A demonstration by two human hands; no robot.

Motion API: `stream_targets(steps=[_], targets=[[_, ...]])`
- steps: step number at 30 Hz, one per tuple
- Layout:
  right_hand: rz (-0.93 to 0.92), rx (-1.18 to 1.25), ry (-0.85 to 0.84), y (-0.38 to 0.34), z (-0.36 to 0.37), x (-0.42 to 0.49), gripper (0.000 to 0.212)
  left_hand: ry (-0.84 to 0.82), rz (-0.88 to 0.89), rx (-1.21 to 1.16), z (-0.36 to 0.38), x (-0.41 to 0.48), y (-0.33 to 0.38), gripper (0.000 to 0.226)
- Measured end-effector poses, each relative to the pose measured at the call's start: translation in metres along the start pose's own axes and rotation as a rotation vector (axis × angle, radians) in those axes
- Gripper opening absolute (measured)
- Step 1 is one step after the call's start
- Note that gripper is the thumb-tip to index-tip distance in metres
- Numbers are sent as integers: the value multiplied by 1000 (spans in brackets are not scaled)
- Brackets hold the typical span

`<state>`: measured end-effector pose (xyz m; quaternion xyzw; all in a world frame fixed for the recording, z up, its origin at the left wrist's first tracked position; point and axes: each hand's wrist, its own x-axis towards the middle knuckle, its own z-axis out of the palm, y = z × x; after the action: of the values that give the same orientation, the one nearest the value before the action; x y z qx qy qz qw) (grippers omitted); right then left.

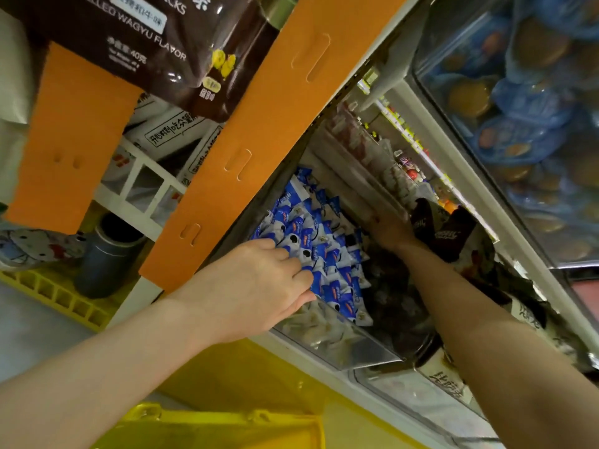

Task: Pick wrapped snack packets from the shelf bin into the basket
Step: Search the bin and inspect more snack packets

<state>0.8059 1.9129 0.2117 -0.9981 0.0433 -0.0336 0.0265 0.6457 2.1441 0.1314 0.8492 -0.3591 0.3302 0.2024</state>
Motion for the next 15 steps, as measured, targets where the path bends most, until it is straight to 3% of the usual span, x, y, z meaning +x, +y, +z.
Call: stream_targets(steps=[7, 12, 15], targets=[[41, -4, -78, -15, 7, -5, 33, 37, 52, -10, 5, -3, -4, 43], [93, 32, -92, -13, 15, 0, 25, 25, 67, -24, 4, 0, -5, 29], [135, 86, 8, -9, 19, 2, 21, -7, 34, -23, 0, 0, -4, 30]])
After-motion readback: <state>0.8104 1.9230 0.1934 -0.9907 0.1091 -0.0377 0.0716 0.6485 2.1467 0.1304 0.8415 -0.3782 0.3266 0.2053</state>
